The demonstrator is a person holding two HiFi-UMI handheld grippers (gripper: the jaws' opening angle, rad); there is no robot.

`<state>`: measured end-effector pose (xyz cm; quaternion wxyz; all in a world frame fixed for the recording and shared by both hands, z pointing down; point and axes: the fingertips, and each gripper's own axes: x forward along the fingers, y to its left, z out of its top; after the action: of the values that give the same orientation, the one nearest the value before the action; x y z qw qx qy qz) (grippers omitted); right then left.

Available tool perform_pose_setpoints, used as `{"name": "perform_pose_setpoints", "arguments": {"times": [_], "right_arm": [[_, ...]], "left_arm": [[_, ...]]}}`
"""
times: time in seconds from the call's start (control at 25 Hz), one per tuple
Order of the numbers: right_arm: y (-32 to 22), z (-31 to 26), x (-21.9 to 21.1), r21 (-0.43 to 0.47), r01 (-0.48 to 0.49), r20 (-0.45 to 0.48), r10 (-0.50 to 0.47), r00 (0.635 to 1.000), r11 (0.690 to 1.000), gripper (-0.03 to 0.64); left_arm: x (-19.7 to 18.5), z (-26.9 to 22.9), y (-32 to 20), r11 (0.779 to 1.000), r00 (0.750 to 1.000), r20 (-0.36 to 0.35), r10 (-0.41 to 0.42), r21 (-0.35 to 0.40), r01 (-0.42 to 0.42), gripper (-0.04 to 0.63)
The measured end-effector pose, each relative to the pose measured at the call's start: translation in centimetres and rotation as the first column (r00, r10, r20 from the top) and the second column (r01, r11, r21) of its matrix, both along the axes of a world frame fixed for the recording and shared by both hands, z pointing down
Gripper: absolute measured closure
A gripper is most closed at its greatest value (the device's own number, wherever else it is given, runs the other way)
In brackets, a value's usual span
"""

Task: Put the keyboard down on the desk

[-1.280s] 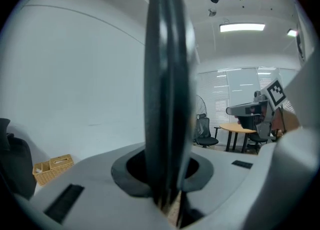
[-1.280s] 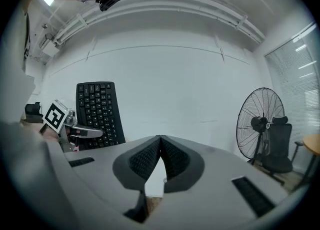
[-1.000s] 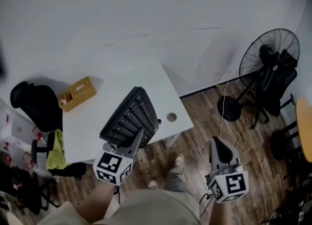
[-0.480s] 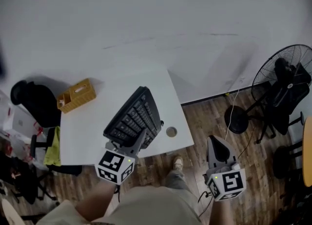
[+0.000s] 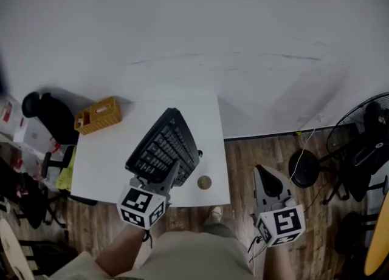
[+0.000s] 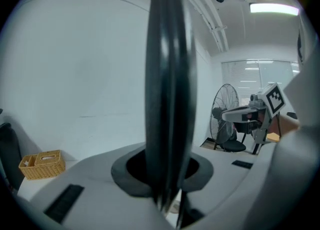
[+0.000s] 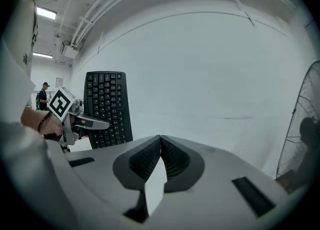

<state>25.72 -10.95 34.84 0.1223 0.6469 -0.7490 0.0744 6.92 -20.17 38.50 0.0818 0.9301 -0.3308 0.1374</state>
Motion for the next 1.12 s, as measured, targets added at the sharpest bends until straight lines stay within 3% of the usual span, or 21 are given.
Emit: {"name": "perform_pose_setpoints", "arguments": {"times": [0.24,0.48,0.8,1.12], "right_arm": [[-2.6,0.6,3.1,-0.010,0.097,-0.003,-0.097,0.995,0.995,0.592],[-4.4,1.5,4.4,-0.025,0.140,0.029,-0.140,0.990,0.990,0.592],[-6.5,2.3,4.1,-0.052,0.145,0.059,-0.142,0.988,0.988,0.591],[-8.0,4.2,3.1,-0.100,0.130,0.070,-0.123,0.990,0.987,0.591]], "left_arm": [[2.6,1.0,-1.5,0.995,0.995,-0.004,-0.096,-0.017,0.096,0.508],[4.0,1.9,-2.3,0.989,0.991,-0.003,-0.134,-0.055,0.134,0.508],[4.1,2.4,-4.2,0.984,0.989,-0.038,-0.146,-0.112,0.141,0.508],[4.0,5.4,-7.1,0.962,0.981,-0.092,-0.171,-0.230,0.146,0.508]]}}
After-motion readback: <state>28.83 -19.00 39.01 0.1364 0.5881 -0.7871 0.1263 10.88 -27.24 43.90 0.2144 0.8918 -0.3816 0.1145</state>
